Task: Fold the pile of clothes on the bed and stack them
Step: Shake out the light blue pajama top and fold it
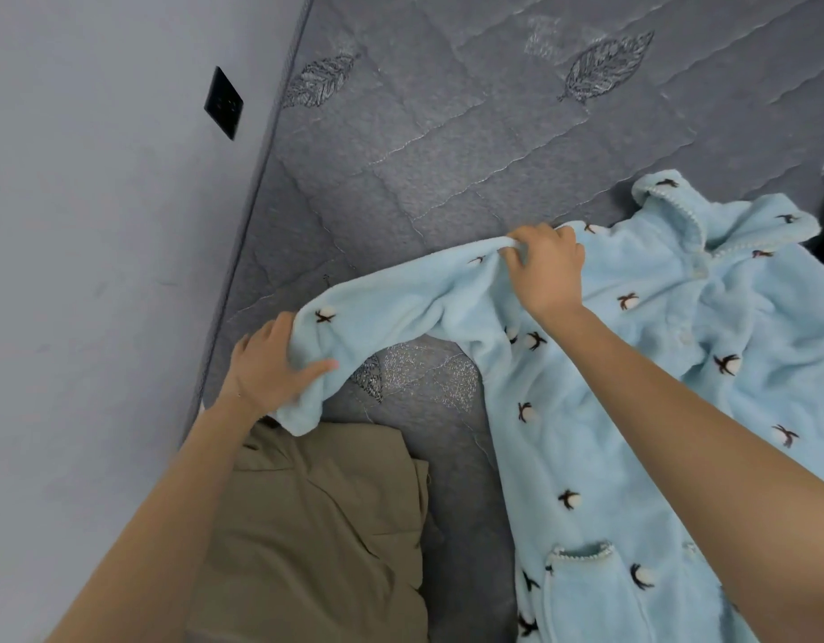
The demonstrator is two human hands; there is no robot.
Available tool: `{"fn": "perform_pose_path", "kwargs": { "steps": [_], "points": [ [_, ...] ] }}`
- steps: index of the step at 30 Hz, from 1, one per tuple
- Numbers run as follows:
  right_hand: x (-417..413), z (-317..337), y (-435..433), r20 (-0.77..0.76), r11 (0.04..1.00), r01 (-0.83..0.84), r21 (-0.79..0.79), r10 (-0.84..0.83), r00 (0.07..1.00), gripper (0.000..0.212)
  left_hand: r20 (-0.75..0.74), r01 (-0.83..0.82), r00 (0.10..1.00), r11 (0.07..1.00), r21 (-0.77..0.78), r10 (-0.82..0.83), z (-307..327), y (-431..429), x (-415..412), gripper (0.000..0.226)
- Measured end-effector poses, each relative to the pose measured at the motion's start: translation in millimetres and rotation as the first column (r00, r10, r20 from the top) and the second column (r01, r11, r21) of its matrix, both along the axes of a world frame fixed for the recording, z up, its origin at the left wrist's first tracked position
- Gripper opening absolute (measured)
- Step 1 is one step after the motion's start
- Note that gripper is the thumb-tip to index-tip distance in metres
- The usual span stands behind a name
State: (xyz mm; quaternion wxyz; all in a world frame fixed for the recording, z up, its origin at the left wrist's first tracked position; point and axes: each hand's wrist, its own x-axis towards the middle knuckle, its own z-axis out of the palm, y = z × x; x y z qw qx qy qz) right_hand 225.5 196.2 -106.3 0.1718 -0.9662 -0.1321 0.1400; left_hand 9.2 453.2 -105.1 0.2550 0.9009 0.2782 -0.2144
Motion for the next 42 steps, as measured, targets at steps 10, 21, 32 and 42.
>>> {"fn": "perform_pose_path", "kwargs": {
  "steps": [10, 21, 32, 42],
  "points": [
    [-12, -8, 6, 0.083, 0.999, -0.006, 0.053, 0.002, 0.997, 0.038, 0.275, -0.408, 0.887, 0.909, 0.086, 0.372, -29, -36, -48, 0.061],
    [-47, -21, 11, 0.088, 0.994, -0.024, 0.110, 0.014, 0.996, 0.060, 0.265, -0.557, 0.771, 0.815, -0.162, 0.579, -46, -24, -55, 0.031],
    [-91, -34, 14, 0.027, 0.985, -0.071, 0.158, 0.067, 0.997, 0.068, 0.557, -0.487, 0.683, 0.863, -0.135, 0.473, -32, -18, -50, 0.006],
    [-111, -42, 24, -0.076, 0.922, -0.308, 0.236, 0.334, 0.940, 0.045, 0.397, -0.813, 0.327, 0.469, -0.345, 0.858, -19, 24, -52, 0.011]
  ]
}}
